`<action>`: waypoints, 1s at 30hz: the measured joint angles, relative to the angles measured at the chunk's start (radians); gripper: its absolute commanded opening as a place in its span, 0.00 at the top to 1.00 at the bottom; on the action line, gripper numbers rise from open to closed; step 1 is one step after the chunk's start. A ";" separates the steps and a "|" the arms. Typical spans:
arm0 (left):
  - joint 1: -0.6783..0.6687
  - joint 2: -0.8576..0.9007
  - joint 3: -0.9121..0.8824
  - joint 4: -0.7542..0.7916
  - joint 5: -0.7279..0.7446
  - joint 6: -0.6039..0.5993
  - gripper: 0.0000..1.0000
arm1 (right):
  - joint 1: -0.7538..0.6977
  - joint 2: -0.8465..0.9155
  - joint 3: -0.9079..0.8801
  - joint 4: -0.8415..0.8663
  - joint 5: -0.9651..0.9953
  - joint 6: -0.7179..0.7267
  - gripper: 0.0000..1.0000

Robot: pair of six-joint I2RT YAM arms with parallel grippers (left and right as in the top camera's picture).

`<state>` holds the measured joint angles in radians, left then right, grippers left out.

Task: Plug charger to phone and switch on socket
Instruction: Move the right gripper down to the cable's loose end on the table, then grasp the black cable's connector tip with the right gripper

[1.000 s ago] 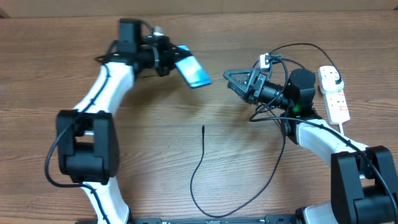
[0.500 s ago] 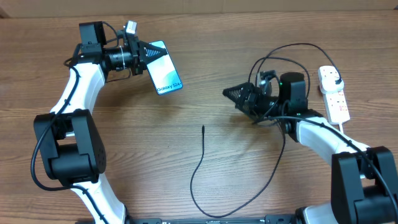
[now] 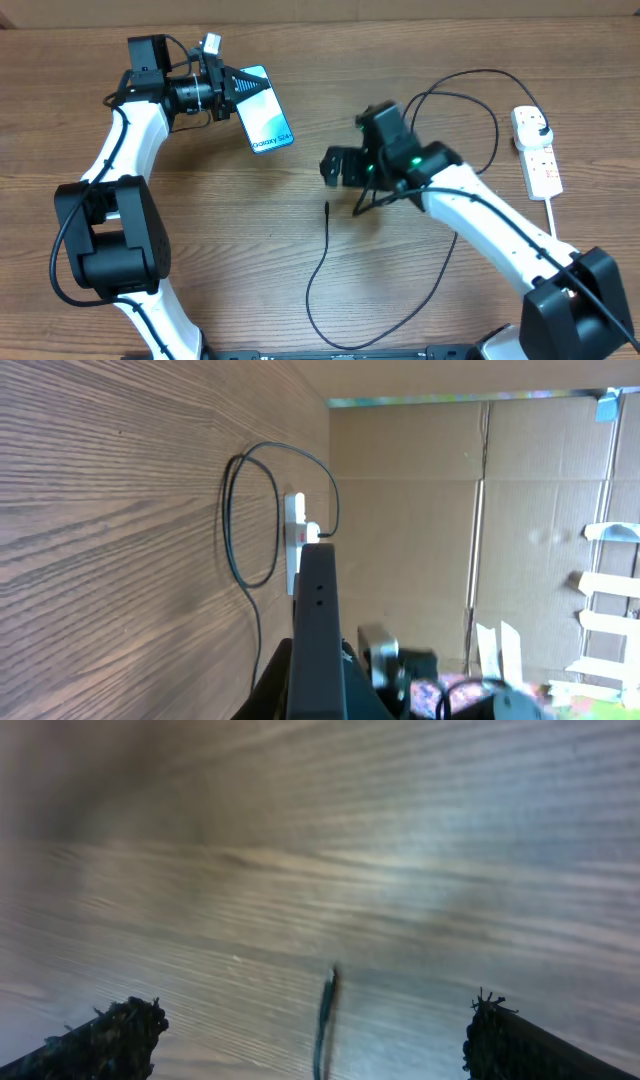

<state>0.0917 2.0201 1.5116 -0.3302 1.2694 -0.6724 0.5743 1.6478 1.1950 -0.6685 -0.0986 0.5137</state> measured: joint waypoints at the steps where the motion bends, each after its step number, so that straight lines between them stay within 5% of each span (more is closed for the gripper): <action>1: 0.000 0.000 0.000 0.000 -0.003 0.000 0.96 | 0.017 0.000 0.000 -0.016 0.027 0.003 0.00; 7: 0.000 0.000 0.000 0.000 -0.014 0.000 0.95 | 0.110 0.000 -0.058 -0.026 0.143 0.043 0.00; 30: 0.000 0.000 0.000 0.000 -0.085 0.000 0.96 | 0.115 0.100 -0.150 0.041 0.146 0.059 0.05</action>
<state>0.0914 2.0201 1.5112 -0.3302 1.1839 -0.6724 0.6895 1.7477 1.0454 -0.6273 0.0479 0.5728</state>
